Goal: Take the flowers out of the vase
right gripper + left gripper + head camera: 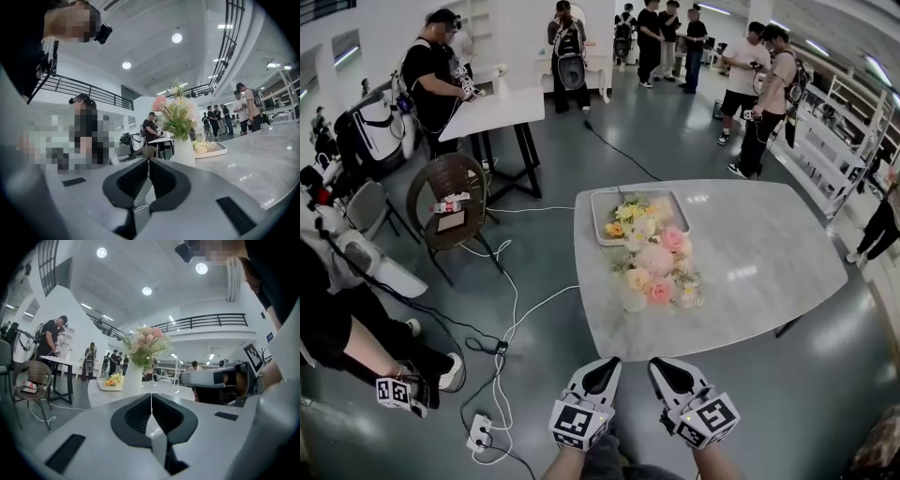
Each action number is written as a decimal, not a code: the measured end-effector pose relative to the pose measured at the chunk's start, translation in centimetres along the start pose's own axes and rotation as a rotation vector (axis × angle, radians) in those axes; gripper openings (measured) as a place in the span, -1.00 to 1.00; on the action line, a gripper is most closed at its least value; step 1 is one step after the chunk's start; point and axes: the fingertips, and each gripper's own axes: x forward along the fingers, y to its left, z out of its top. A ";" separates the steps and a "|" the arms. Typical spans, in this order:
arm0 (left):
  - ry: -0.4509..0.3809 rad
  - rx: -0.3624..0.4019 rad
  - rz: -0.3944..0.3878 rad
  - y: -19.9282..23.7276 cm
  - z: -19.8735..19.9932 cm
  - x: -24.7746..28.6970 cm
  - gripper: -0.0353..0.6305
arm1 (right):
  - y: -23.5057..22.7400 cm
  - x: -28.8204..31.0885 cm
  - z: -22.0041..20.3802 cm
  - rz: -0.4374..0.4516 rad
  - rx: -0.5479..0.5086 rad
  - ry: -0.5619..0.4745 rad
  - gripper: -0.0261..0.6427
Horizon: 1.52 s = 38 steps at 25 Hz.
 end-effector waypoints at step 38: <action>-0.045 0.134 0.059 5.5 1.0 12.1 -0.01 | -8.8 7.2 2.3 -0.146 -0.141 -0.084 -0.39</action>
